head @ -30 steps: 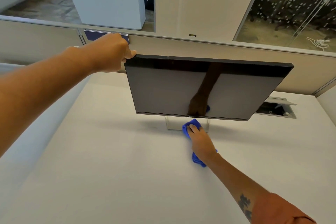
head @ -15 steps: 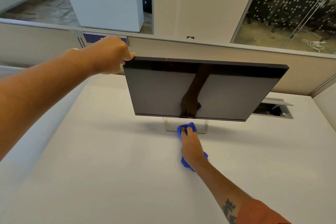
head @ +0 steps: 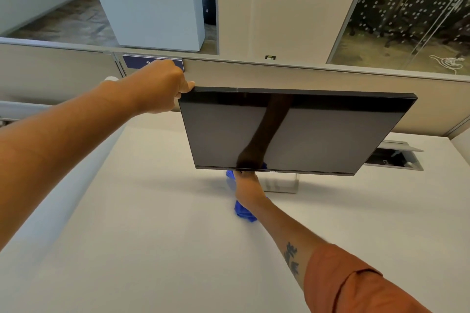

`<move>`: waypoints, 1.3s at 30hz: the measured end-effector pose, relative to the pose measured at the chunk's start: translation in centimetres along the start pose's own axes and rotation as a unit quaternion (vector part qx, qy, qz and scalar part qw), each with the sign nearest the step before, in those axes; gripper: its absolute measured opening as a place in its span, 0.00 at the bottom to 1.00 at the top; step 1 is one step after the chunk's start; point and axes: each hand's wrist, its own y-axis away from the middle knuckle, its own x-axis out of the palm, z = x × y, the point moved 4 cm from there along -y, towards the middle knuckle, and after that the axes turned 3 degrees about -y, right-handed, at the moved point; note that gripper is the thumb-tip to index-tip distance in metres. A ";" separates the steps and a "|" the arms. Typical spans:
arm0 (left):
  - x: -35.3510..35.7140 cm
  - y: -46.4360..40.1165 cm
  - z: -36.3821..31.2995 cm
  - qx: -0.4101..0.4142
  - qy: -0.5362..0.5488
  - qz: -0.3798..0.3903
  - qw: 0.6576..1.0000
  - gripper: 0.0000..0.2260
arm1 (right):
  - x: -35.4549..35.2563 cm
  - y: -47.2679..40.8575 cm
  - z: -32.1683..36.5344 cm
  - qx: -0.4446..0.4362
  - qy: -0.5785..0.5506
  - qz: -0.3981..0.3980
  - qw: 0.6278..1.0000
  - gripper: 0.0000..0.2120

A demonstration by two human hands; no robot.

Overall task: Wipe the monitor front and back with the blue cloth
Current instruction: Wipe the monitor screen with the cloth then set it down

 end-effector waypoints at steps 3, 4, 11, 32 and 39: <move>-0.1 0.0 -0.1 0.001 -0.001 0.000 1.000 0.20 | -0.5 0.7 -0.9 0.042 0.000 0.019 0.999 0.23; -0.2 0.0 -0.1 -0.001 0.001 -0.002 1.000 0.19 | -0.6 1.2 -1.2 0.046 -0.017 0.011 0.999 0.25; -0.4 0.4 -0.5 -0.016 0.016 -0.004 1.000 0.18 | -0.3 5.1 -4.7 0.033 -0.004 0.002 0.999 0.26; -0.6 0.2 -0.8 -0.021 -0.013 0.006 1.000 0.16 | 2.8 8.4 -5.3 0.137 0.131 -0.014 0.982 0.38; -0.4 0.5 -0.7 -0.004 -0.027 0.008 1.000 0.17 | 3.3 8.3 -1.1 0.054 0.031 -0.008 0.998 0.38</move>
